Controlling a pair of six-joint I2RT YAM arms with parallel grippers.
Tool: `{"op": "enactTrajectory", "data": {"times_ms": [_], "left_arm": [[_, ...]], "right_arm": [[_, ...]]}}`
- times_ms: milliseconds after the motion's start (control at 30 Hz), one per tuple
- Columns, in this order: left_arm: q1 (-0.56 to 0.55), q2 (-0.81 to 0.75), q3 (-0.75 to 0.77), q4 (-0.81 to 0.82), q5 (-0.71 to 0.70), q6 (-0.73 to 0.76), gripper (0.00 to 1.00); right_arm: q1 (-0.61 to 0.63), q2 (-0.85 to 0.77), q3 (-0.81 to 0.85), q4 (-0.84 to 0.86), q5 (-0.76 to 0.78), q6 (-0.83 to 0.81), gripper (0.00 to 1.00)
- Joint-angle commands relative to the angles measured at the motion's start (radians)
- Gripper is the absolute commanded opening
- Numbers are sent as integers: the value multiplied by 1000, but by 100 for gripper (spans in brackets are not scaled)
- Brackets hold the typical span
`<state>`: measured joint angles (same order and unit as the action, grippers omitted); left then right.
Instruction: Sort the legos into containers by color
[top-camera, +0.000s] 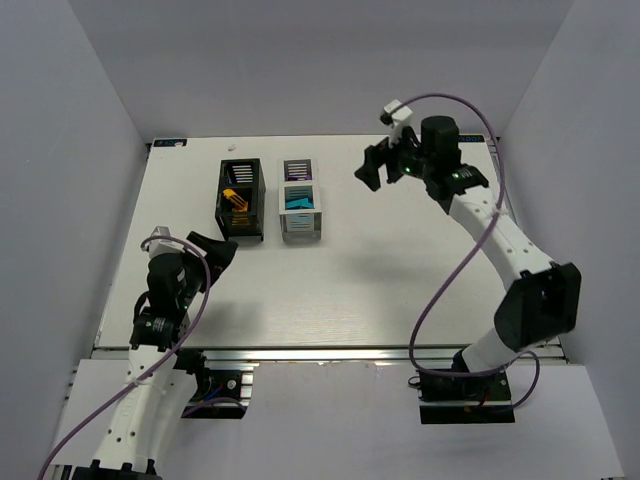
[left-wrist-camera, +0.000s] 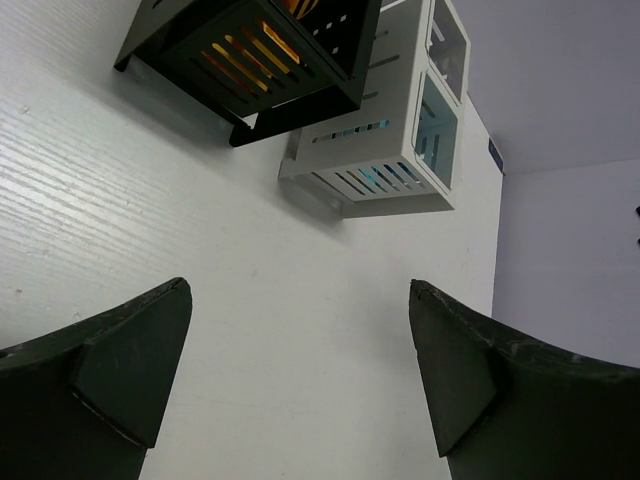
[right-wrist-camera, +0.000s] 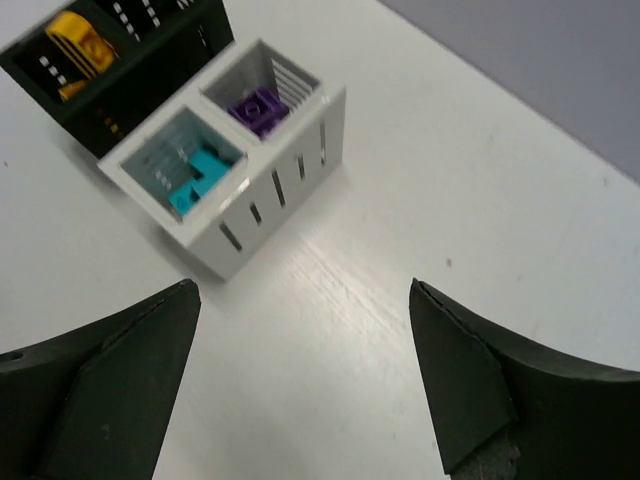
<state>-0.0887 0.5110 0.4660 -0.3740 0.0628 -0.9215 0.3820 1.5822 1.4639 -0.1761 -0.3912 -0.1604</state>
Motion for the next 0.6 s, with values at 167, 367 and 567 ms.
{"op": "enactTrajectory", "data": {"times_ms": [167, 367, 567], "left_arm": [[4, 63, 26, 142, 98, 26, 98], [4, 93, 33, 187, 129, 23, 98], [4, 67, 19, 195, 126, 9, 98]], "right_arm": [[-49, -221, -267, -88, 110, 5, 89], [-52, -306, -408, -103, 201, 45, 89], [-52, -355, -481, -68, 339, 108, 89]]}}
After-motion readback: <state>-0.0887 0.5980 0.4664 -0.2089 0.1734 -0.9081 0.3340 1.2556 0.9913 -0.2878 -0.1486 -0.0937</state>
